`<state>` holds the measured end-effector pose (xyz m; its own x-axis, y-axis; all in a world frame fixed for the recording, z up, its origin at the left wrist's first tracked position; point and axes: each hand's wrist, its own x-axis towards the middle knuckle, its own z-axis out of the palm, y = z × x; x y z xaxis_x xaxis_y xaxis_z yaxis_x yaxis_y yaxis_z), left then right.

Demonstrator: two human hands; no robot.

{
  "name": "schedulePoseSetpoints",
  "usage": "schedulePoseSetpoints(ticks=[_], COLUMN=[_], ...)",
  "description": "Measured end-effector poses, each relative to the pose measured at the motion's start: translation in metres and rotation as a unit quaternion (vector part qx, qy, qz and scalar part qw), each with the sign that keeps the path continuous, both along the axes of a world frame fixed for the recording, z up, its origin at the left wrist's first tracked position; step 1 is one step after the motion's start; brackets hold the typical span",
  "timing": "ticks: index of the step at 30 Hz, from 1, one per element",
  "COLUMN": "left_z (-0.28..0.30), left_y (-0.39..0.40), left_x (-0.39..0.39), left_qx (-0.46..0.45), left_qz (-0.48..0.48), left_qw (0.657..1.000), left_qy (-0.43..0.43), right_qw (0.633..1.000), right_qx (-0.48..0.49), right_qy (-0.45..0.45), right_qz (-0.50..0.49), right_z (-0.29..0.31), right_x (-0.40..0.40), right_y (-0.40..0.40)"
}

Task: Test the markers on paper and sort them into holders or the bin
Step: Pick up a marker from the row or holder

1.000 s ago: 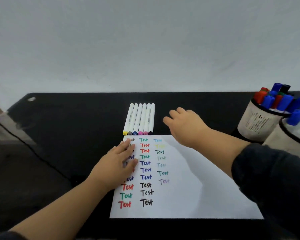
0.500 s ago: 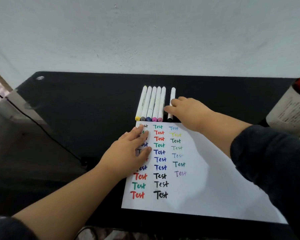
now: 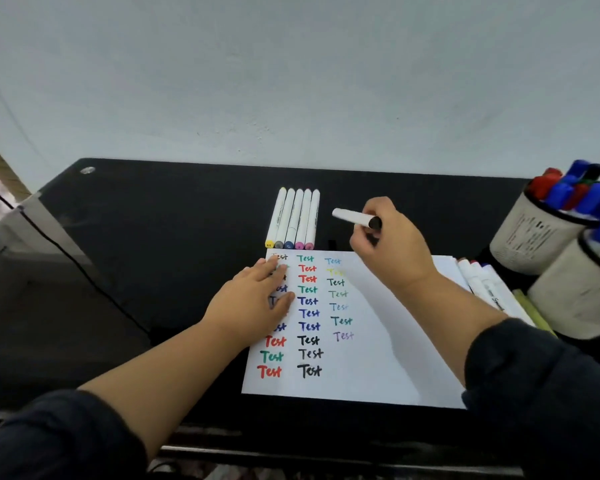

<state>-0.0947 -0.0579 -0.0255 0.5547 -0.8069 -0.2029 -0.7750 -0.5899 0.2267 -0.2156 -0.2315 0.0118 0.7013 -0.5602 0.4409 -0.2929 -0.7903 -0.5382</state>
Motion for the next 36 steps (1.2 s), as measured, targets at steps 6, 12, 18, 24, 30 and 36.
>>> schedulePoseSetpoints(ticks=[6,12,18,24,30,36], left_z=[0.014,0.021,0.02,0.025,0.029,0.031], left_y=[0.006,0.026,0.044,0.049,0.046,0.051], left_x=[-0.021,-0.054,-0.064,-0.066,-0.073,-0.076], left_qx=[-0.075,-0.238,-0.277,-0.252,-0.259,-0.245], left_qz=[0.052,0.111,0.157,0.147,0.125,0.116], left_qw=[0.995,0.941,0.89,0.892,0.888,0.878], left_qy=[0.042,0.214,0.326,0.345,0.358,0.395], right_qw=[0.947,0.89,0.823,0.793,0.818,0.842], right_qx=[0.248,0.348,0.454,0.51,0.535,0.508], right_qy=[-0.205,-0.292,-0.333,-0.327,-0.201,-0.165], right_qz=[-0.026,-0.043,-0.074,-0.069,-0.068,-0.077], right_z=[-0.003,-0.007,-0.012,-0.014,-0.012,-0.015], right_x=[-0.036,-0.055,-0.063,-0.057,-0.051,-0.048], right_y=[0.054,0.081,0.095,0.099,0.106,0.112])
